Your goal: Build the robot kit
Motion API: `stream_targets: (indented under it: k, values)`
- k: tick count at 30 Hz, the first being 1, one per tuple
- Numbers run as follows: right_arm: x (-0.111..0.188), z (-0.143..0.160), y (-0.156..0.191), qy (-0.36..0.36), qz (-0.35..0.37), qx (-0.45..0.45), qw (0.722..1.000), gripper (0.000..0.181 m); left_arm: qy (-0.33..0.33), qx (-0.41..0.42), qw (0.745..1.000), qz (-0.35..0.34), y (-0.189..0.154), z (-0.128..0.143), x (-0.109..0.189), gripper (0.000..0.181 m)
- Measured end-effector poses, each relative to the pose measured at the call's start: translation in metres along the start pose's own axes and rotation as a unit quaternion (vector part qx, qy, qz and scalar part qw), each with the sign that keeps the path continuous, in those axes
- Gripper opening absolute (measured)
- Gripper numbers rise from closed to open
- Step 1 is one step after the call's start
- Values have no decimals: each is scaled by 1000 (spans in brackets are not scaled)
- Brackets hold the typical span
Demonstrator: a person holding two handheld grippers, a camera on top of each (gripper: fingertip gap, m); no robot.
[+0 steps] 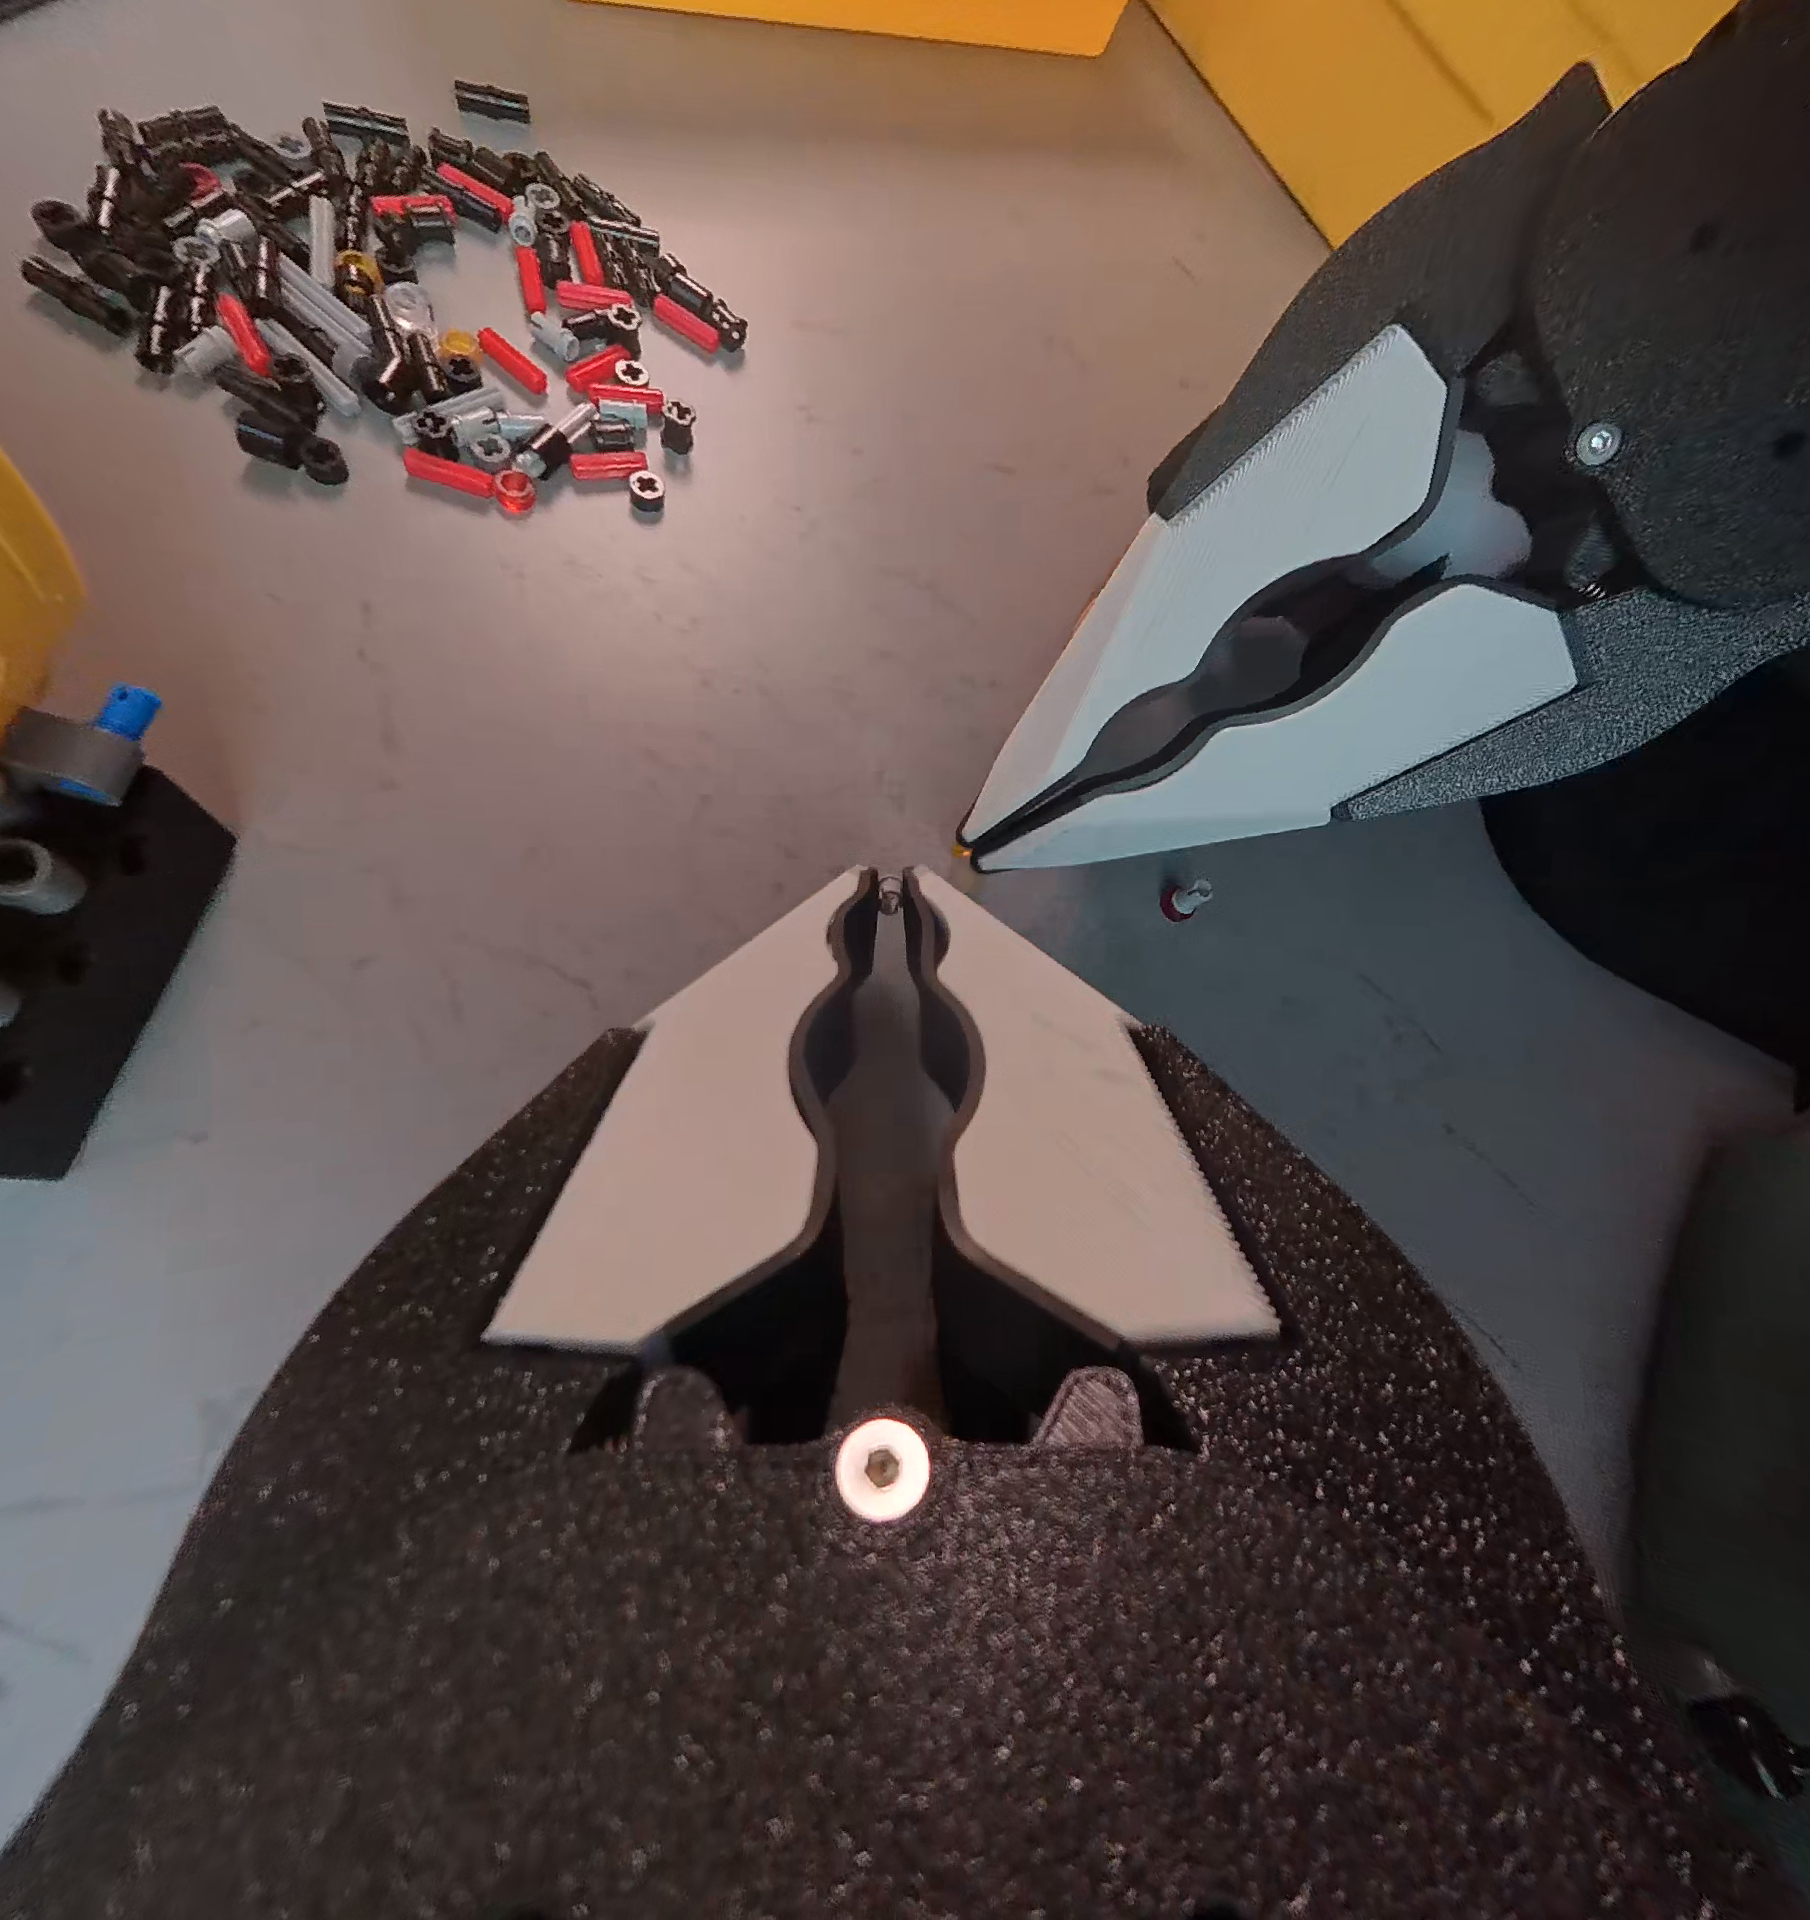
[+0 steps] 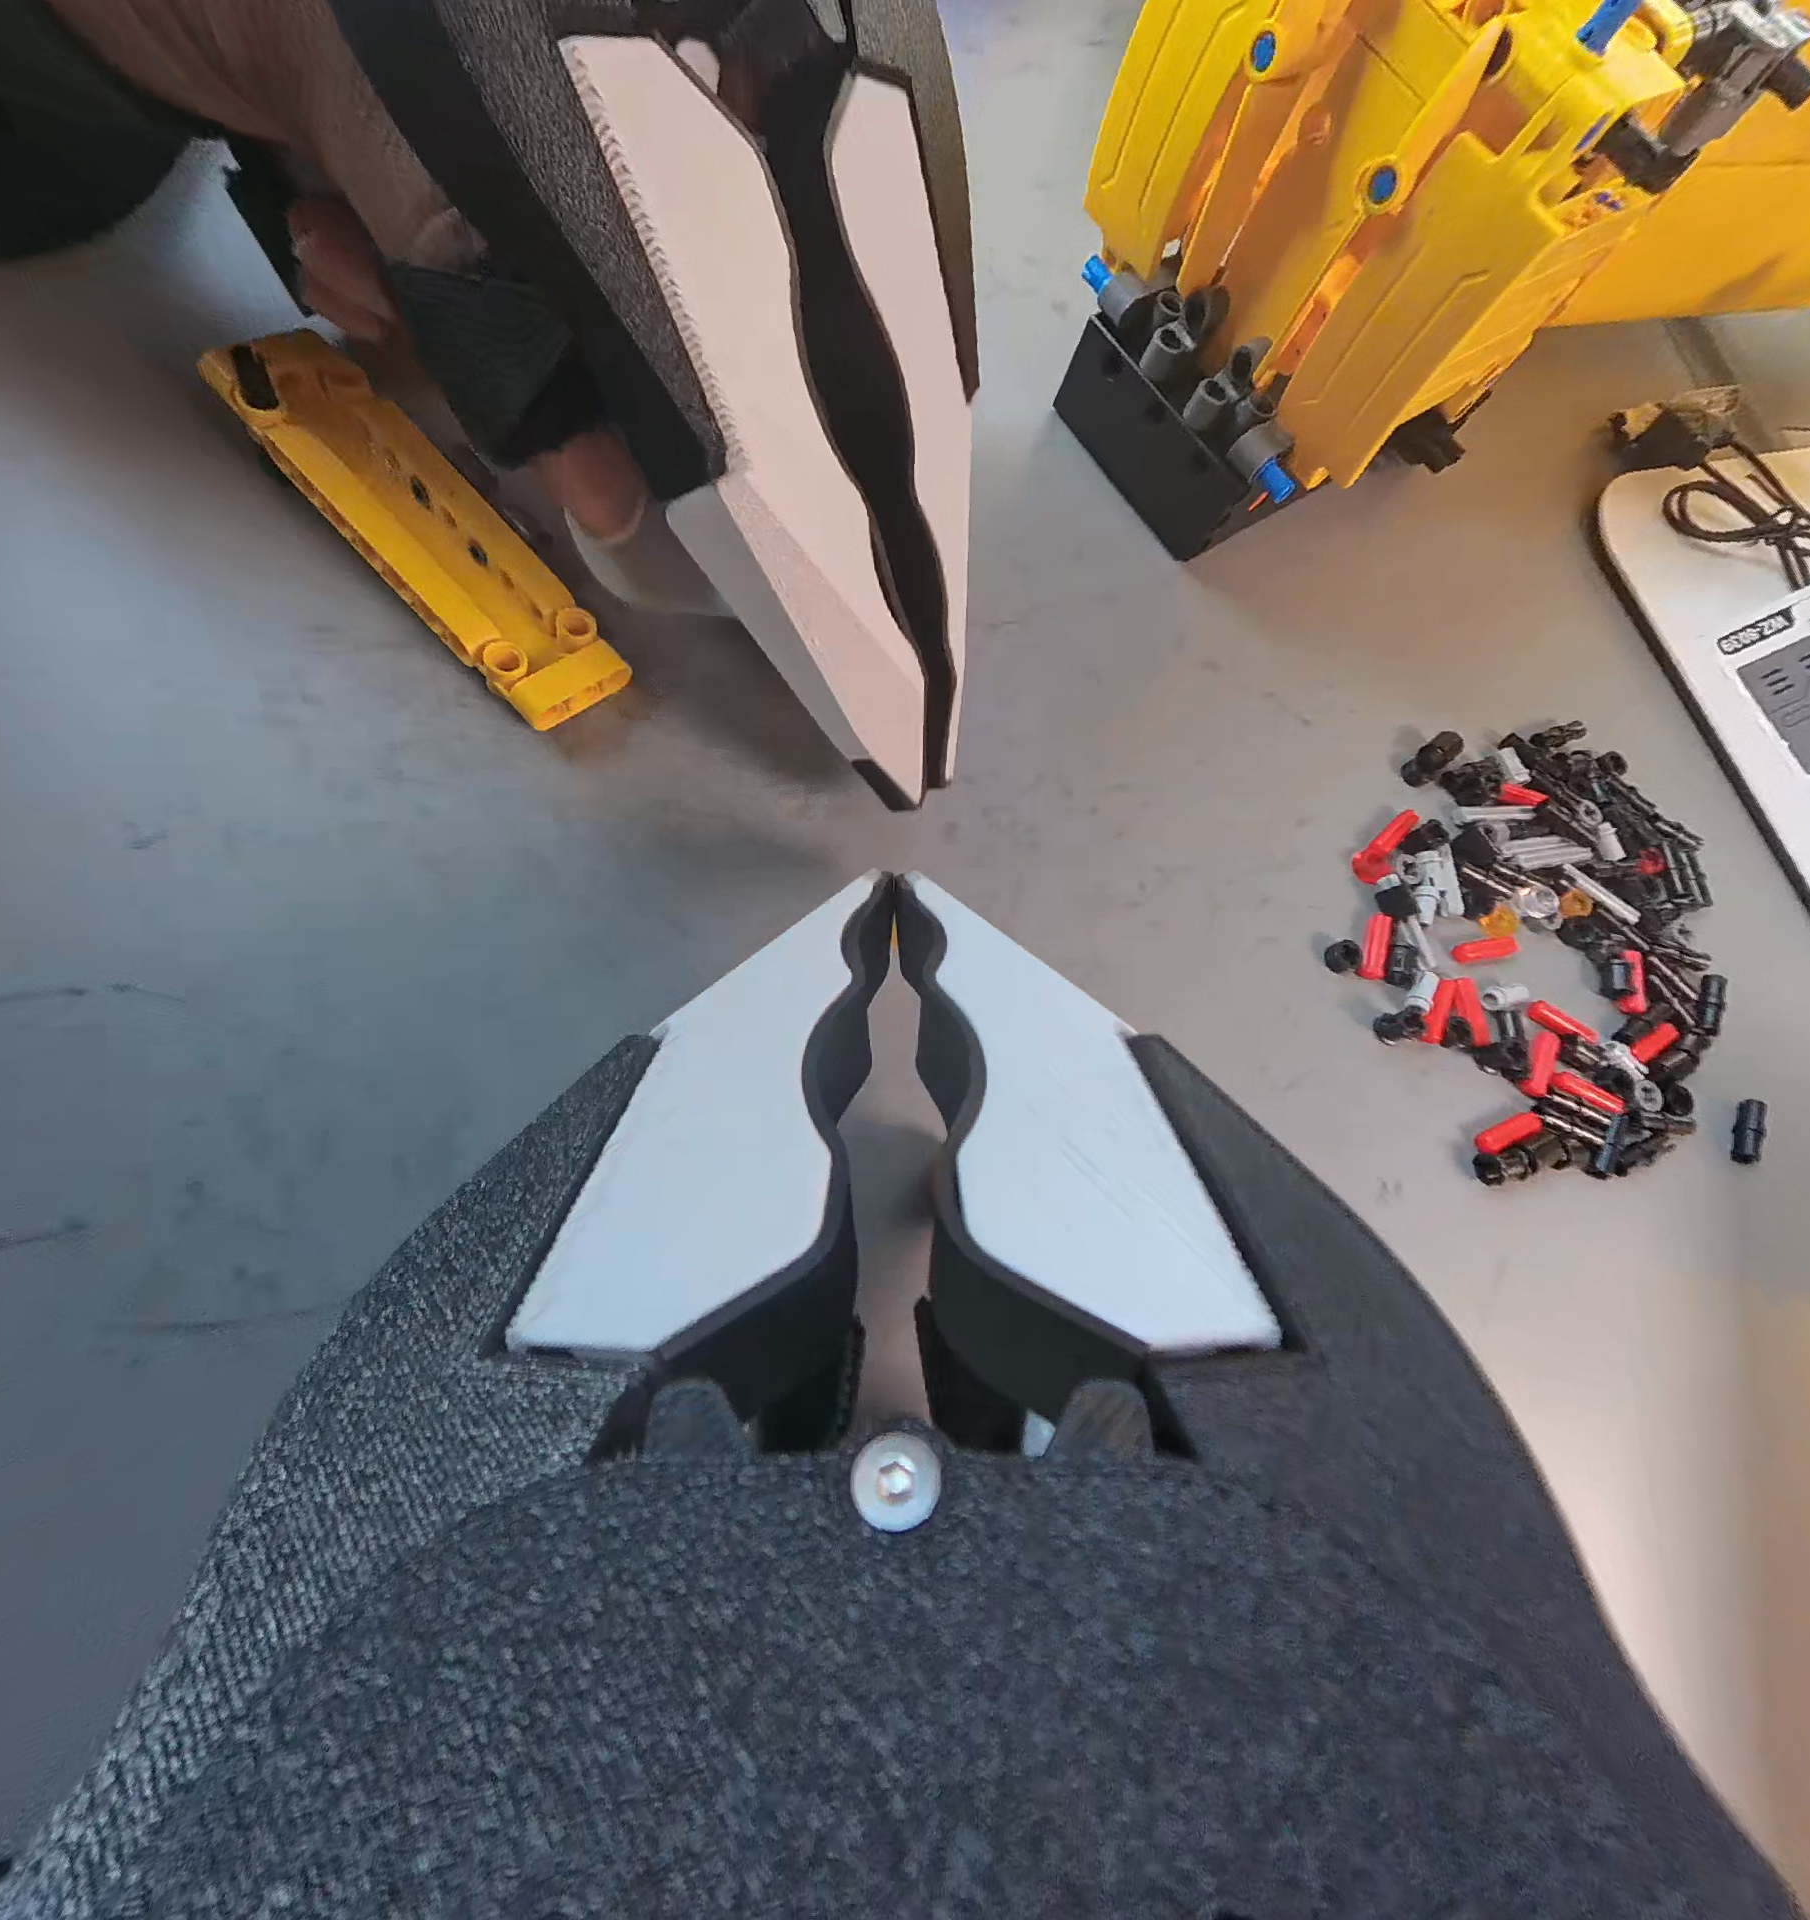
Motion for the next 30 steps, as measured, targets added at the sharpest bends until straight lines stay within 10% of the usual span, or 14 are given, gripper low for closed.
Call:
stream_targets:
  k: [10, 21, 30]
  values:
    - [25, 10, -26, -11, 10, -33, 999, 13, -46, -14, 997, 67, -3, -1, 22, 4]
    - [50, 20, 5, -8, -126, 17, 992, 15, 66, -225, 970, -68, -1, 14, 0, 10]
    - [43, 33, 16, 44, -140, 38, 988, 15, -20, -164, 985, 41, -18, 4, 28, 25]
Point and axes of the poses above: each gripper's, where its closed fingertips meet, x back along the fingers, z out of its underside, y = z × x across the jaws, the point moved 4 cm from there along x, back along the fingers, and after that the axes turned 3 degrees about y, right-handed, at the moved point
